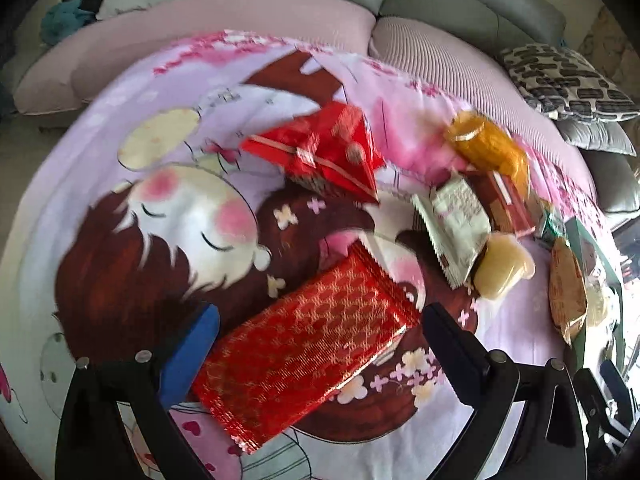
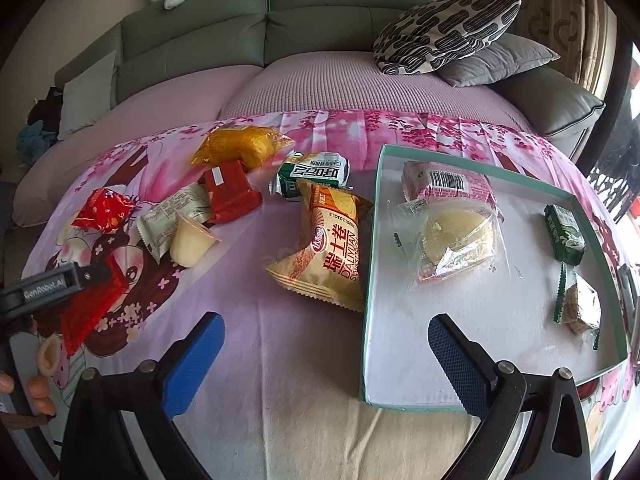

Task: Organize snacks
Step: 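Grasp the red patterned pack with the left tool while the right tool grasps the yellow jelly cup, then carry the red pack and jelly cup into the tray and open both tools, then withdraw both tools from the tray back toward the snack pile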

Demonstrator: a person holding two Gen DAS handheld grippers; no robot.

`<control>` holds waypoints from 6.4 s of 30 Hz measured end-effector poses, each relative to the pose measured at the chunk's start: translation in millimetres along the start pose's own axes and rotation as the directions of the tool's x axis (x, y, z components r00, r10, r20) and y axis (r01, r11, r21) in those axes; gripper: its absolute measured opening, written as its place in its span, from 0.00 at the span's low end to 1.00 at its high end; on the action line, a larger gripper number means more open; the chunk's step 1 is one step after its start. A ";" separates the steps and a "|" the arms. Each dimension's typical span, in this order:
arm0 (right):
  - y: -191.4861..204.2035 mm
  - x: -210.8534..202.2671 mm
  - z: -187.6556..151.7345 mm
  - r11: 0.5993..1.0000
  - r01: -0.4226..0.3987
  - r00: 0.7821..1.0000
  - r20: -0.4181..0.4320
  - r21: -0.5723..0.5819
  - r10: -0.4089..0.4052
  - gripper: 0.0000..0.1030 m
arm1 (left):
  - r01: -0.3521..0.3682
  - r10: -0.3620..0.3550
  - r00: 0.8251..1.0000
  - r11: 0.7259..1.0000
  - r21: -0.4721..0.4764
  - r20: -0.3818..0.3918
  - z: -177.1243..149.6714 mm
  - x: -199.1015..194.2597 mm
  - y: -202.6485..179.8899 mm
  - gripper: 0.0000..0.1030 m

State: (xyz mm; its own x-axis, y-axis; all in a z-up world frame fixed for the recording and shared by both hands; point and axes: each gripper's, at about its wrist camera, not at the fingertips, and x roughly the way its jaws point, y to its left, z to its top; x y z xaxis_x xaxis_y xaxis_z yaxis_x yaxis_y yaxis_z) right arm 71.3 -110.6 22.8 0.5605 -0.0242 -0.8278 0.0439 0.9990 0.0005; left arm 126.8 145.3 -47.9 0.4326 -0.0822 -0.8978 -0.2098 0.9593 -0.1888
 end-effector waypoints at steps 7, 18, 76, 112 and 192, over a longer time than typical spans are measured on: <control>-3.9 -1.7 0.6 1.000 0.002 1.000 -0.002 0.010 -0.002 1.00 | 0.024 -0.023 0.998 1.000 0.016 -0.063 -7.3 4.1 -10.9 0.98; -4.8 0.4 0.4 1.000 0.005 1.000 -0.008 0.019 -0.005 1.00 | 0.050 -0.040 0.993 0.994 0.097 -0.109 -22.8 6.8 -48.5 0.95; 61.7 86.1 49.9 0.917 -0.382 0.918 -0.068 0.109 0.391 0.46 | -0.094 0.085 0.993 0.988 0.124 0.083 -2.1 17.5 -61.7 0.56; -44.0 -8.2 53.7 0.933 -0.289 0.954 0.144 0.215 0.262 0.46 | -0.061 0.005 0.974 0.968 0.243 0.225 -2.2 -64.2 -136.0 0.46; -210.1 -6.6 35.3 0.896 0.077 0.994 0.041 0.437 -0.105 0.78 | 0.042 -0.108 0.987 0.890 0.455 0.122 -25.5 -29.8 -303.2 0.71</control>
State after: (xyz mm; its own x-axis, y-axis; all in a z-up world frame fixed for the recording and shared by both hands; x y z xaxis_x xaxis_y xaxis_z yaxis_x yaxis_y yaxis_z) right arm 87.5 -321.7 48.0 0.5860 -0.1306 -0.7997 0.4435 0.8777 0.1816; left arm 155.1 -150.0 26.0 0.5561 -0.1523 -0.8170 0.2304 0.9728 -0.0245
